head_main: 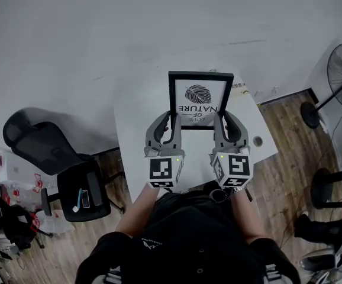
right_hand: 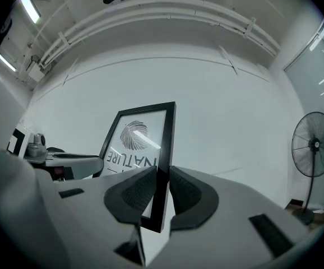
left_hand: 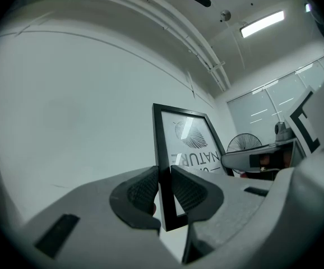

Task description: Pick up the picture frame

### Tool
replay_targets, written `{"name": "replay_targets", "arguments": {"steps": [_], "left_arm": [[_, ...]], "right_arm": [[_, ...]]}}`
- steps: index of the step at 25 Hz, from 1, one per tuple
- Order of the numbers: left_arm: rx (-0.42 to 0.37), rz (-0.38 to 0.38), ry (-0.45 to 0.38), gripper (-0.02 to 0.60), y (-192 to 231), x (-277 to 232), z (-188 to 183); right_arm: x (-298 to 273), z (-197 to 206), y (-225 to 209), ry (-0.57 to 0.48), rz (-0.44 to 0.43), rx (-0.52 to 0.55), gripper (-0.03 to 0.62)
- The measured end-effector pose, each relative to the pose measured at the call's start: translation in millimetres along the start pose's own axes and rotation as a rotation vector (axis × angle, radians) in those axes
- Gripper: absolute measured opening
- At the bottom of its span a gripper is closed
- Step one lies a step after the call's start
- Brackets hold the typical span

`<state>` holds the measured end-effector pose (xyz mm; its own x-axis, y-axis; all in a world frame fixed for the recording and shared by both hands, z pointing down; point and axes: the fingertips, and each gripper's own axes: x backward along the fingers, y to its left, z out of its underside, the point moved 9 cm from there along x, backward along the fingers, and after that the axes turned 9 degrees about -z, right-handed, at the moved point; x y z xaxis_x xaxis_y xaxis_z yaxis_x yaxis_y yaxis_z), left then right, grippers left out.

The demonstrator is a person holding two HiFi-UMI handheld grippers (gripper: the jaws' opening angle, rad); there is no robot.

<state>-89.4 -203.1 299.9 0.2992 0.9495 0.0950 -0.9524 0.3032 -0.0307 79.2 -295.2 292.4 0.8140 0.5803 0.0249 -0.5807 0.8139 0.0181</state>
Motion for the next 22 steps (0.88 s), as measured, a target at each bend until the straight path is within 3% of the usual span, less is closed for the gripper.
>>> {"name": "replay_targets", "arguments": {"steps": [22], "left_arm": [[0.011, -0.019, 0.037, 0.075, -0.7, 4.3, 21.1]], "right_arm": [[-3.5, 17.0, 0.6, 0.039, 0.009, -0.016, 0.067]]}}
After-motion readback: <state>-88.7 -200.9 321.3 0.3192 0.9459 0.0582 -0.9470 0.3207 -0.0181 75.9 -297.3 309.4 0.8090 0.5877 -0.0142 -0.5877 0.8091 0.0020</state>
